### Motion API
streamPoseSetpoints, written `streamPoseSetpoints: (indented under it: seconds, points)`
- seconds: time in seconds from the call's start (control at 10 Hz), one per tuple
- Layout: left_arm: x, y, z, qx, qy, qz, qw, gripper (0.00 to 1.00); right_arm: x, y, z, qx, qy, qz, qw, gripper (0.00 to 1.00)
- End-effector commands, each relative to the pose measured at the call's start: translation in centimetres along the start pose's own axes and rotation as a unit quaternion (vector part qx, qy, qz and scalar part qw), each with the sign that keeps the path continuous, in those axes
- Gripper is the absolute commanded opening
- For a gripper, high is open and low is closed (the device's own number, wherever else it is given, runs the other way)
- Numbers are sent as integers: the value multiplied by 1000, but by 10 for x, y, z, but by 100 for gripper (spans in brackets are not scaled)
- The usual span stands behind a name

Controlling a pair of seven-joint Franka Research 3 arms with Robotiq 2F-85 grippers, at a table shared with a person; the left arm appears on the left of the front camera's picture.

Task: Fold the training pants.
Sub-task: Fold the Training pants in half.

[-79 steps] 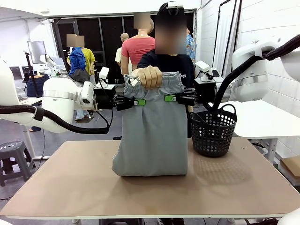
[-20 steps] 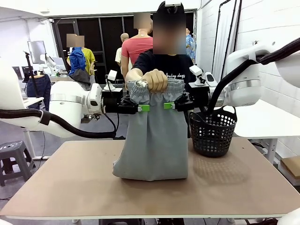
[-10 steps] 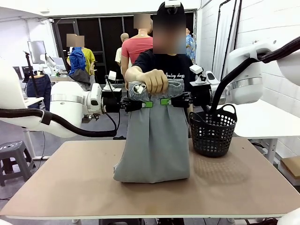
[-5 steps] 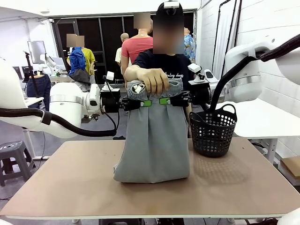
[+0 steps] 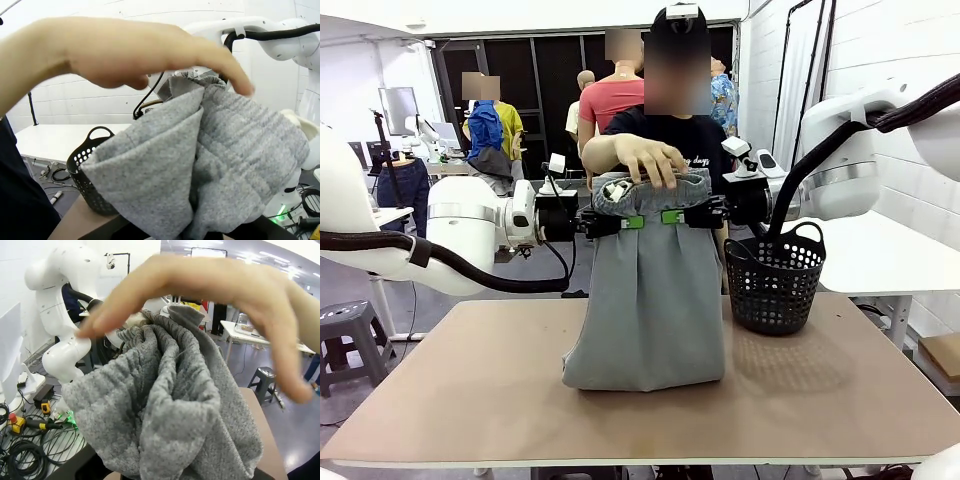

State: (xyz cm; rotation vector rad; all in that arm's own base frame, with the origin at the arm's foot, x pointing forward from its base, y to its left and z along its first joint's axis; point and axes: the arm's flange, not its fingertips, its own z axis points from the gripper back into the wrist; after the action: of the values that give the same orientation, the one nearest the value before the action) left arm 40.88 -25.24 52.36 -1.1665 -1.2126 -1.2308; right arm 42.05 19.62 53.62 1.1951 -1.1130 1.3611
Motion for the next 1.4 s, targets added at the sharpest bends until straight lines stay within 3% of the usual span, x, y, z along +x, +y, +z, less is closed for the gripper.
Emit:
streamPoseSetpoints:
  seconds: [0.0,1.3]
  points:
    - [3,0,0,3,3,-4,1000,0,1,1,1,0,-2,0,1000,0]
    - [3,0,0,3,3,-4,1000,0,1,1,1,0,-2,0,1000,0]
